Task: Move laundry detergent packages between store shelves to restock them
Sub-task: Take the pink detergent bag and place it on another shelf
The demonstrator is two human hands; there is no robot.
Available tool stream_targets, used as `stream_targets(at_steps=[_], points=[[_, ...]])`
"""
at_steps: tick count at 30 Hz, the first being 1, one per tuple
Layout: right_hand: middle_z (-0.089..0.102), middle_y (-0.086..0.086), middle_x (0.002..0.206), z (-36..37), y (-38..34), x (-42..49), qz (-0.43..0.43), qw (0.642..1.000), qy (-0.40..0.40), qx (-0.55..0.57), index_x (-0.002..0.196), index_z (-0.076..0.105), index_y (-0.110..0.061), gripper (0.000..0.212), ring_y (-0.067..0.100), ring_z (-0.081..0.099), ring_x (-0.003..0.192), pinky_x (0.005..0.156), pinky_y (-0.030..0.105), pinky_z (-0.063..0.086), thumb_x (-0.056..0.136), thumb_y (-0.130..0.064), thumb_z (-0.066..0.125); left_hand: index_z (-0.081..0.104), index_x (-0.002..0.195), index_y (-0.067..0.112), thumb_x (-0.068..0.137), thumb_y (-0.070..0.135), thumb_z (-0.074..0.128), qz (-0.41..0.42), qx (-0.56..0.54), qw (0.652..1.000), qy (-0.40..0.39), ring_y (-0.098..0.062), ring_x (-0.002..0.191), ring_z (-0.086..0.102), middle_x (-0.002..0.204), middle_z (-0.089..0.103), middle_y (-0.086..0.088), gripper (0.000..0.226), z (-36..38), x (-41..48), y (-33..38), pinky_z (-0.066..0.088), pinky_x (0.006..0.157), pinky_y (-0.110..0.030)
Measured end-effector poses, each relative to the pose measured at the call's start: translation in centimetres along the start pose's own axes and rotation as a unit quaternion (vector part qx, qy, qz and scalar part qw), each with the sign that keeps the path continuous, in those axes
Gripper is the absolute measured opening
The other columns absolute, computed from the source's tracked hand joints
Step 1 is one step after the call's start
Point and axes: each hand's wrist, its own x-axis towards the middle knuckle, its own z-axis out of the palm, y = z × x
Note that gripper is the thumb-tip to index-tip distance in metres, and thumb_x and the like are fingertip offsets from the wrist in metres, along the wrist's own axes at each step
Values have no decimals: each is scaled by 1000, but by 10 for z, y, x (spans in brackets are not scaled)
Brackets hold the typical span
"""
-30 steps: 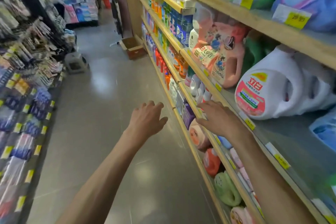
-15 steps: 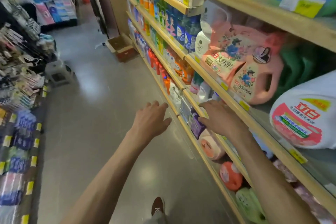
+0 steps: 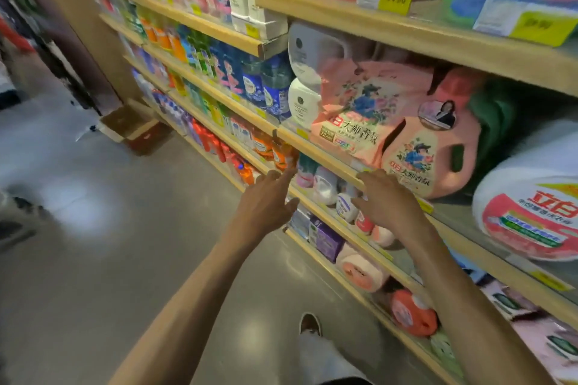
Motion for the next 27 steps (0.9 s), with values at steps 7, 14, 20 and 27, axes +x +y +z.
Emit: stream_targets(at_steps=[7, 14, 20, 27], points=[[39, 13, 145, -3, 23, 73, 94, 994, 18, 54, 147, 36, -18, 57, 33, 42, 131, 97, 42, 46, 97, -36, 56, 42, 149, 19, 94, 33, 61, 90, -20, 996, -1, -37, 122, 54, 137, 57, -14, 60, 10, 143, -8, 51, 94, -47], [24, 20, 152, 17, 24, 132, 166, 982, 35, 84, 153, 24, -22, 65, 39, 32, 138, 101, 50, 45, 98, -38, 54, 27, 155, 29, 92, 25, 64, 144, -39, 988, 22, -39, 126, 49, 145, 48, -17, 73, 37, 245, -13, 49, 96, -49], [22, 19, 154, 28, 22, 160, 224, 961, 73, 146, 152, 26, -22, 65, 40, 35, 136, 107, 46, 38, 97, -37, 56, 30, 155, 28, 84, 19, 67, 225, -90, 970, 15, -32, 126, 48, 145, 48, -9, 81, 55, 288, -26, 48, 99, -46], [29, 13, 153, 42, 15, 191, 291, 899, 150, 290, 152, 32, -23, 65, 31, 34, 140, 113, 41, 33, 94, -31, 60, 30, 151, 33, 84, 18, 67, 291, -139, 946, -36, -33, 113, 55, 134, 53, -11, 78, 74, 329, -36, 52, 92, -50]])
